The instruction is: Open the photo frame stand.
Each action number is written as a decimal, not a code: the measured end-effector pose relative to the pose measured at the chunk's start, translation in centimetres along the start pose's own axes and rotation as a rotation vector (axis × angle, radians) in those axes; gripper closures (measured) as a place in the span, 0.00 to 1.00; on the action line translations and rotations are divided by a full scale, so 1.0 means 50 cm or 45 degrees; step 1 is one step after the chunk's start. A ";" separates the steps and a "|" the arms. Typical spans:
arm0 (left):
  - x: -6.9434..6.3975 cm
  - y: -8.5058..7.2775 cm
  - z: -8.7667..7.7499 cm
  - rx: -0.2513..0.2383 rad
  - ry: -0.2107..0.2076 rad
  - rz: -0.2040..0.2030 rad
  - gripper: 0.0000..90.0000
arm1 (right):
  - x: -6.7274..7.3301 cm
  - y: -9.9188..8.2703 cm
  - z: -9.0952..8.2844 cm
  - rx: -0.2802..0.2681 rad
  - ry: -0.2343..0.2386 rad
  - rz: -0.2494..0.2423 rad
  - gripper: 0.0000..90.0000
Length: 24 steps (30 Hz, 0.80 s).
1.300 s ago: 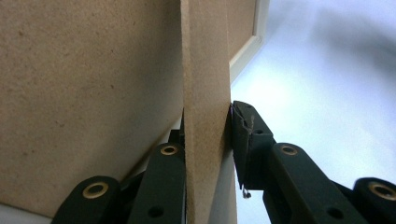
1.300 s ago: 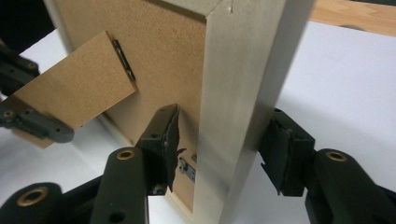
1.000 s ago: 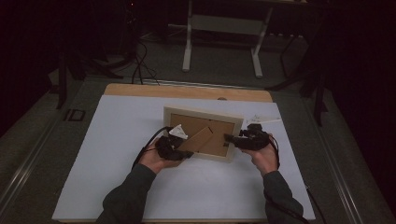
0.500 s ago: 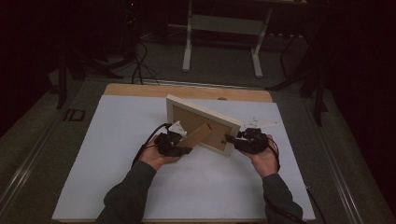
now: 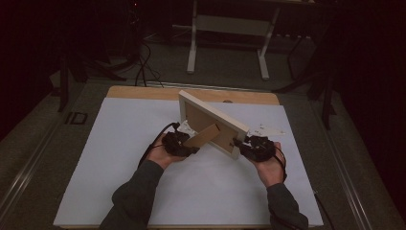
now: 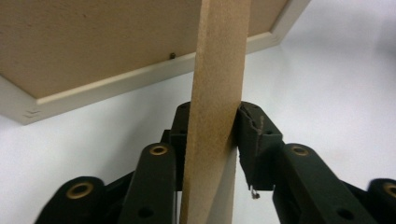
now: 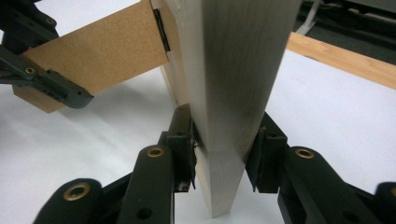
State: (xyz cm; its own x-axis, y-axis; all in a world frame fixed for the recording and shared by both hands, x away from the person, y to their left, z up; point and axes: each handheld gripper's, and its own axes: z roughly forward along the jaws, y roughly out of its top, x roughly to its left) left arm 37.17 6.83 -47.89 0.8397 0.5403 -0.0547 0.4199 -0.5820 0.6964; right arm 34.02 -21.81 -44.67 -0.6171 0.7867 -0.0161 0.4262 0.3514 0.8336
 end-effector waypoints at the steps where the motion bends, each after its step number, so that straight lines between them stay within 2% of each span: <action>1: 0.000 0.000 0.000 0.000 0.000 0.000 0.74 | 0.000 0.000 0.000 0.000 0.000 0.000 0.74; 8: 0.009 0.008 0.012 0.002 0.033 -0.001 0.67 | 0.015 -0.004 -0.002 -0.012 -0.094 -0.031 0.74; 11: 0.014 0.007 0.013 0.001 0.008 -0.026 0.64 | 0.017 -0.005 -0.002 -0.015 -0.106 -0.029 0.74; 15: 0.019 0.004 0.009 0.009 0.002 -0.047 0.59 | 0.025 -0.006 -0.003 -0.018 -0.122 -0.045 0.74; 18: 0.016 0.003 0.006 -0.005 -0.022 -0.044 0.57 | 0.031 -0.007 -0.003 -0.021 -0.135 -0.043 0.74; 24: 0.007 0.002 0.001 -0.021 -0.052 -0.005 0.52 | 0.038 -0.008 -0.004 -0.020 -0.146 -0.046 0.74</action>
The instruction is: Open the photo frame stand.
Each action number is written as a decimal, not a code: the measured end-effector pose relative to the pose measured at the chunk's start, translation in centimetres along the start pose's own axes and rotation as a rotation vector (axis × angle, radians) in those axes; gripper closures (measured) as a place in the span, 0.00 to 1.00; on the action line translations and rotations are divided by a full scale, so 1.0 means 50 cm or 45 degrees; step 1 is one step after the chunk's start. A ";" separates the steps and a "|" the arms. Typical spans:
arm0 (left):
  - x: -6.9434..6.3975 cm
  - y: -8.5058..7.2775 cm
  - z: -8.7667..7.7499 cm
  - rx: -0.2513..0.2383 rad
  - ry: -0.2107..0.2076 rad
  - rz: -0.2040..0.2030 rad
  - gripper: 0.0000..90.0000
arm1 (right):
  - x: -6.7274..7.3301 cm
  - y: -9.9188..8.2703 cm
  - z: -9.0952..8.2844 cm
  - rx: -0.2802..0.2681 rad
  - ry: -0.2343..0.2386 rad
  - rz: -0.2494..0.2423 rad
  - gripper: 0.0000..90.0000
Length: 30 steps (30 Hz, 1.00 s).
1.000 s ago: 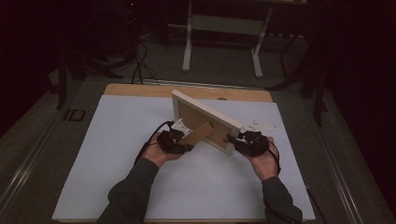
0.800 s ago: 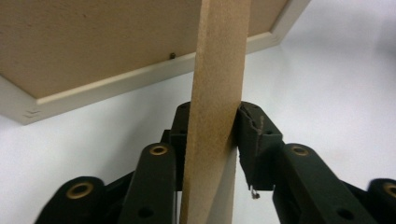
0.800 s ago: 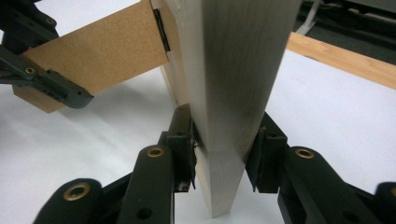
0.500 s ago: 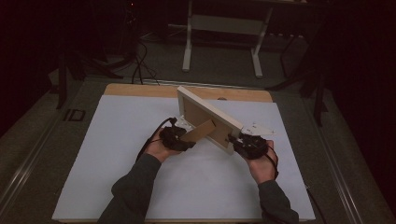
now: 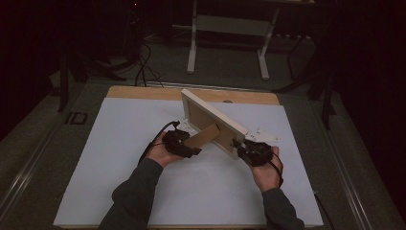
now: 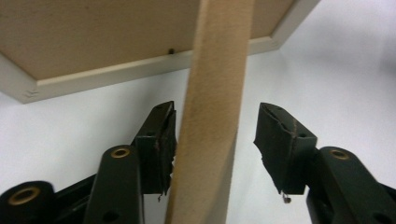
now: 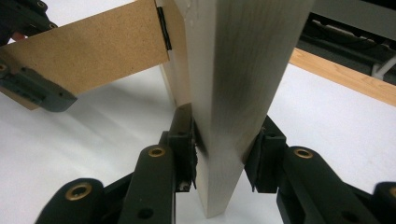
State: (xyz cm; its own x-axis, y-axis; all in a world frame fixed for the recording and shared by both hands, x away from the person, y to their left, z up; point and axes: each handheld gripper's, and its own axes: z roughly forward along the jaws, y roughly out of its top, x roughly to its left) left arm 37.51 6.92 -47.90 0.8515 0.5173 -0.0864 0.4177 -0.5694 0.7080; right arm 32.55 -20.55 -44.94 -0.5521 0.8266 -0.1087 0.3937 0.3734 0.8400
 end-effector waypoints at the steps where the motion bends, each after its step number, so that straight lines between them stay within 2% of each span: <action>1: -0.002 -0.002 -0.001 -0.001 -0.003 0.004 0.52 | 0.001 0.000 0.000 -0.001 -0.002 -0.001 0.74; 10: 0.000 -0.021 -0.005 -0.013 -0.010 -0.003 0.50 | 0.014 -0.002 -0.004 0.006 0.009 -0.024 0.74; 17: -0.003 -0.036 -0.016 -0.026 -0.018 -0.008 0.52 | 0.030 -0.004 -0.006 0.005 0.007 -0.044 0.74; 30: -0.015 -0.073 -0.019 -0.029 -0.022 -0.019 0.53 | 0.064 -0.011 -0.009 0.012 0.014 -0.089 0.72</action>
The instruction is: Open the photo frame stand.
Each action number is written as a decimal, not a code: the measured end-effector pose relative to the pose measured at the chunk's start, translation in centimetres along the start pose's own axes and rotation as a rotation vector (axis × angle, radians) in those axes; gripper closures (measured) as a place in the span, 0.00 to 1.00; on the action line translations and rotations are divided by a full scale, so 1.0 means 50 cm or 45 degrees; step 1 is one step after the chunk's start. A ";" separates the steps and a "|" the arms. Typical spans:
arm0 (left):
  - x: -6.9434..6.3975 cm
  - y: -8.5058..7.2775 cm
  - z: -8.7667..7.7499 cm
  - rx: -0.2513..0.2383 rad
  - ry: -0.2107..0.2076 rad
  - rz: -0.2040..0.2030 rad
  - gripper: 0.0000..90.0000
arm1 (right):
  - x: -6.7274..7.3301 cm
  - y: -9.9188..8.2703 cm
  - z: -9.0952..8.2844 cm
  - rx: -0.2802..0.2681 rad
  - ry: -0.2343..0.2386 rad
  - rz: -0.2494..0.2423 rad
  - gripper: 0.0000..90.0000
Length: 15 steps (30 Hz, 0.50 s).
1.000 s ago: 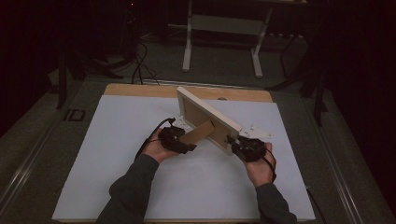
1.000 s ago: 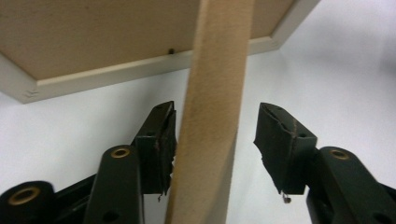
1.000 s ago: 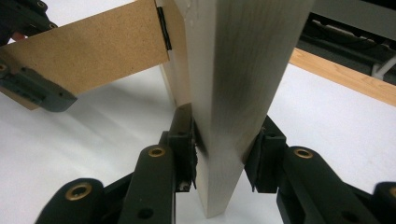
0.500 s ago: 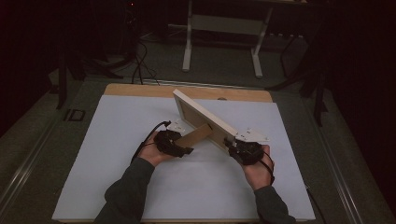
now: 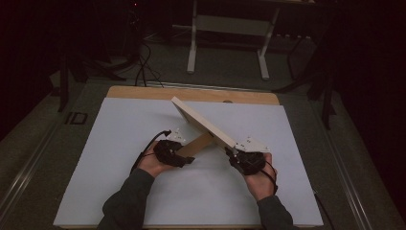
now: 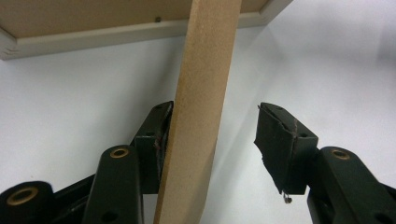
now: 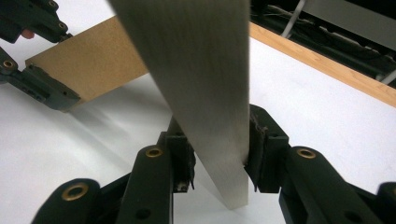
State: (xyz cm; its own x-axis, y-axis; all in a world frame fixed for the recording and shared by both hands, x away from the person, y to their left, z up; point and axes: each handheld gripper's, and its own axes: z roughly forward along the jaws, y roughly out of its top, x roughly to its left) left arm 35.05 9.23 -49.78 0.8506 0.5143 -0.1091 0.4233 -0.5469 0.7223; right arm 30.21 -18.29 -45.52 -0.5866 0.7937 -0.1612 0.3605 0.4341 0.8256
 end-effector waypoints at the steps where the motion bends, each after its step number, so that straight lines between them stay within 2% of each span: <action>1: 0.000 -0.002 -0.001 0.003 -0.002 0.001 0.53 | 0.001 0.000 0.000 -0.001 0.001 0.000 0.72; 15: -0.010 -0.012 -0.001 -0.014 0.021 -0.005 0.53 | 0.006 -0.005 0.001 -0.010 0.011 0.004 0.71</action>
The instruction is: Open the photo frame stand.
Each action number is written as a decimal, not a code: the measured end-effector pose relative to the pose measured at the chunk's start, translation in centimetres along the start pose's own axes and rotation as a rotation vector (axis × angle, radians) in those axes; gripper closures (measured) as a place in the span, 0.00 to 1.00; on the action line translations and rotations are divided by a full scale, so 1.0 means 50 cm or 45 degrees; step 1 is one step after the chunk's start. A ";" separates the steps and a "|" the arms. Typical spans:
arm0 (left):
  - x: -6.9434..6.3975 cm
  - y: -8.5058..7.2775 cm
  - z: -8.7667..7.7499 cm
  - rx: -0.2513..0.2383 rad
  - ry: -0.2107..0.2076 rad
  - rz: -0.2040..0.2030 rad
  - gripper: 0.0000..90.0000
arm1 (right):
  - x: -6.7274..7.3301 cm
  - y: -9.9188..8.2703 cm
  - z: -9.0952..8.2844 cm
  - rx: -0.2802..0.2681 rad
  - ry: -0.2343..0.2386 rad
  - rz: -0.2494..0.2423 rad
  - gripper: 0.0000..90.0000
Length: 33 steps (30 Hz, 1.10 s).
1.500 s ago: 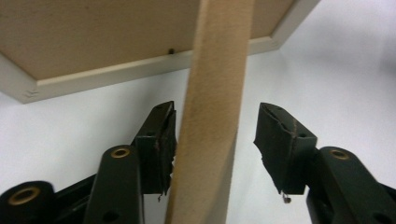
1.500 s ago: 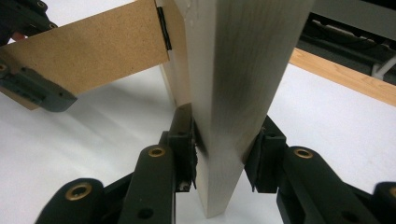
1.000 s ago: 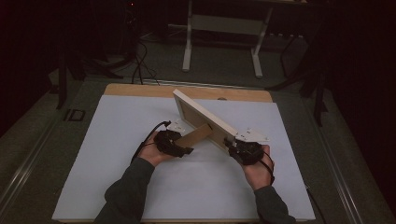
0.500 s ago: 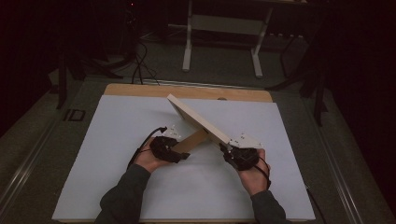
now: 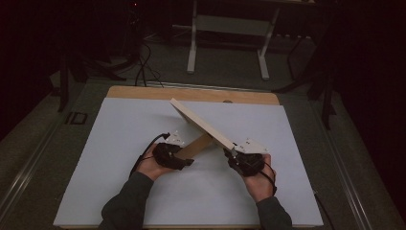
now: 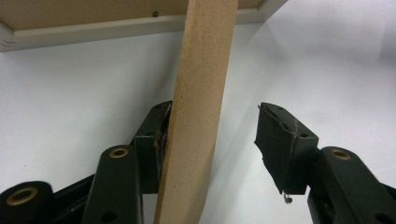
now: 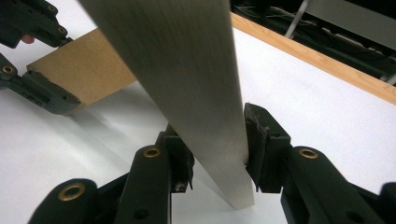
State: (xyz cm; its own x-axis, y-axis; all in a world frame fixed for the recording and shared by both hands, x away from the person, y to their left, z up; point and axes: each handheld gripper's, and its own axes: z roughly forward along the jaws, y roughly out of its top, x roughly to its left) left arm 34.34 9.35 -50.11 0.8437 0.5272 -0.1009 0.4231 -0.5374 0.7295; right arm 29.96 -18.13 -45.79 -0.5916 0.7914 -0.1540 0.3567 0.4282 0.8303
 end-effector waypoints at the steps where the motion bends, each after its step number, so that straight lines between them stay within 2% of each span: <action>1: 0.000 0.000 0.000 0.000 0.000 0.000 0.53 | 0.000 0.000 0.000 0.000 0.000 0.000 0.71; 6: -0.003 -0.003 0.001 -0.018 0.012 -0.008 0.51 | -0.003 -0.002 0.001 -0.010 0.020 0.014 0.70; 16: -0.005 -0.004 -0.001 -0.009 0.038 -0.001 0.51 | -0.013 -0.006 0.002 -0.017 0.068 0.067 0.66; 23: -0.005 -0.005 -0.008 -0.015 0.050 0.002 0.50 | -0.018 -0.009 -0.001 -0.016 0.079 0.087 0.63; 27: -0.006 -0.004 -0.017 -0.048 0.062 -0.001 0.49 | -0.019 -0.009 -0.002 -0.014 0.087 0.091 0.61; 28: -0.004 -0.004 -0.023 -0.072 0.067 -0.004 0.49 | -0.020 -0.009 -0.001 -0.014 0.087 0.091 0.60; 30: -0.004 -0.004 -0.023 -0.072 0.067 -0.004 0.49 | -0.021 -0.009 -0.001 -0.015 0.087 0.097 0.60; 31: 0.000 -0.004 -0.035 -0.109 0.081 -0.020 0.49 | -0.022 -0.010 0.000 -0.010 0.091 0.099 0.60; 33: 0.002 -0.005 -0.041 -0.128 0.085 -0.034 0.49 | -0.021 -0.010 0.000 -0.011 0.093 0.098 0.59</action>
State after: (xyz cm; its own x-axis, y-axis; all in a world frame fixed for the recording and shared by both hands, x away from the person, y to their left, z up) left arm 33.63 10.89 -48.90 0.8073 0.5849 -0.0779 0.4066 -0.4557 0.7919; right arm 30.40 -19.20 -46.06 -0.6140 0.7877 -0.0508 0.3969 0.3637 0.8427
